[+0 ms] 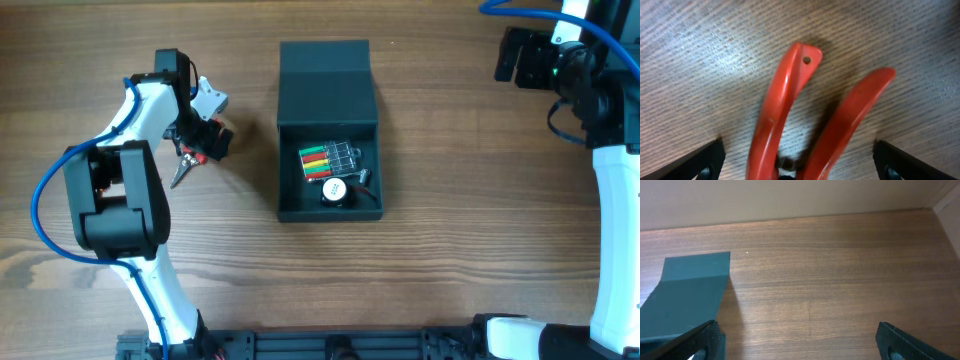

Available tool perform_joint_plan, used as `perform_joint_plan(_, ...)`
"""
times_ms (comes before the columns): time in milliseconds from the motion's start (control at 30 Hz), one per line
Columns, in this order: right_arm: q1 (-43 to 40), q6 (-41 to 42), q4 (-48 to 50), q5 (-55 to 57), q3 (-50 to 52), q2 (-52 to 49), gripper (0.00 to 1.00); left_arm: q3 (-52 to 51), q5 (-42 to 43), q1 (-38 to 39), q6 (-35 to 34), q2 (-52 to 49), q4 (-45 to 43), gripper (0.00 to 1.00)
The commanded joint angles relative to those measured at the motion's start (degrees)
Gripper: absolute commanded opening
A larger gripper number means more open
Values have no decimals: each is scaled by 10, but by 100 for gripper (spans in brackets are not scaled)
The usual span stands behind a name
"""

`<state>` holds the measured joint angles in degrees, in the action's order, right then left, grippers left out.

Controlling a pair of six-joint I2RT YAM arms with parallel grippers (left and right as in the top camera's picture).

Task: Pack container
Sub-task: 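Lower the left gripper and grasp the red snips by the handles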

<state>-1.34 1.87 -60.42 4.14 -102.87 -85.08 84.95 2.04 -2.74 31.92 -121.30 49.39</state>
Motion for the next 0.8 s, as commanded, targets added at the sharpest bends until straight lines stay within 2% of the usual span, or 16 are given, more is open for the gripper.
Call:
perform_joint_plan(0,-2,-3,2,10,2,-4,100,2,16,0,6,-10,17,92)
perform_joint_plan(133,-2,-3,2,10,2,-4,100,2,16,0,6,-10,23,79)
perform_joint_plan(233,-2,-3,1,10,2,-4,100,2,16,0,6,-10,25,76)
perform_joint_plan(367,-2,-4,1,10,2,-4,100,2,16,0,6,-10,25,67)
perform_joint_plan(767,-2,-4,1,10,2,-4,100,2,16,0,2,-10,30,59)
